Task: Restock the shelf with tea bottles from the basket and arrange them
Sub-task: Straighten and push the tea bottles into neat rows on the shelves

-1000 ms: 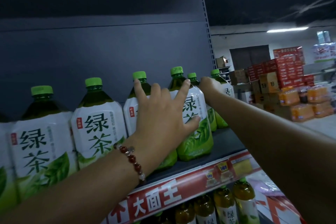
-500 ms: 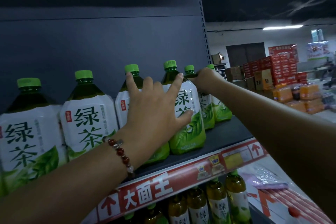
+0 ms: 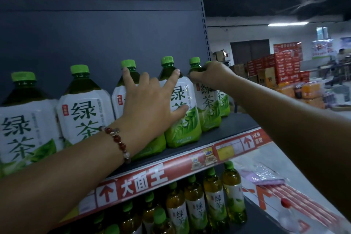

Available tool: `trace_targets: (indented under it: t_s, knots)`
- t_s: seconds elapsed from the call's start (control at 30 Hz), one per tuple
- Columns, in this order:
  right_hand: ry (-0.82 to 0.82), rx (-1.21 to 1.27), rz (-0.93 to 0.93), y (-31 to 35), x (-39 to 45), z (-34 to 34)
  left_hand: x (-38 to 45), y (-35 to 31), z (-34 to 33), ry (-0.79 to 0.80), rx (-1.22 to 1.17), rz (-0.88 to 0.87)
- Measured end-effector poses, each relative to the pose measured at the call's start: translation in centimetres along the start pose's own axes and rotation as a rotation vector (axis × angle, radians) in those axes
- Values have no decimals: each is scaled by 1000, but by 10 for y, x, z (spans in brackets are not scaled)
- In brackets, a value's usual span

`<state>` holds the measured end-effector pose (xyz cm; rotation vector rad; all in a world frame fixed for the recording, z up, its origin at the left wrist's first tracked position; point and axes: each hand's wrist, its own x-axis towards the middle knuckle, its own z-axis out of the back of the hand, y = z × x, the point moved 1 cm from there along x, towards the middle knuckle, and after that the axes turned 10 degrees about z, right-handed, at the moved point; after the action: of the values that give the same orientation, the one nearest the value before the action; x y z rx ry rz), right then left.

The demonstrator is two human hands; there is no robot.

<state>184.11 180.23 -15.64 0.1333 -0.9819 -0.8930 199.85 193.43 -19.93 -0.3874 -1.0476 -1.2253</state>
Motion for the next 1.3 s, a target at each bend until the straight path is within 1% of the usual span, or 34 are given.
trace_targets:
  t_s: [0.27,0.53,0.77,0.87,0.93,1.0,1.03,1.1,1.17,1.2,1.3]
  knots:
    - [-14,15,13,-2,-13,12,0,0,3,12,7,-4]
    - [-60,-55,32,1,-31,23,0,-1,9,59,-4,1]
    - [-80,-111,9,7,-40,25,-1,-1,13,84,-18,7]
    - [-81,-124,17,7,-43,24,-1,-4,16,57,2,9]
    - [-50,-125,30,5,-42,25,1,-8,21,21,2,2]
    - [2,-37,38,1,-38,33,7,-18,25,-19,-44,-36]
    - [10,64,16,-2,-36,39,10,-25,26,-41,-64,-69]
    - [-64,221,-59,-13,-25,50,21,-38,25,-60,-82,-137]
    - [-158,204,-85,-26,-16,55,32,-50,22,-55,-71,-167]
    - [-175,177,-83,-36,-11,53,36,-55,19,-52,-56,-165]
    - [-122,169,-130,-52,4,43,41,-66,8,-7,4,-137]
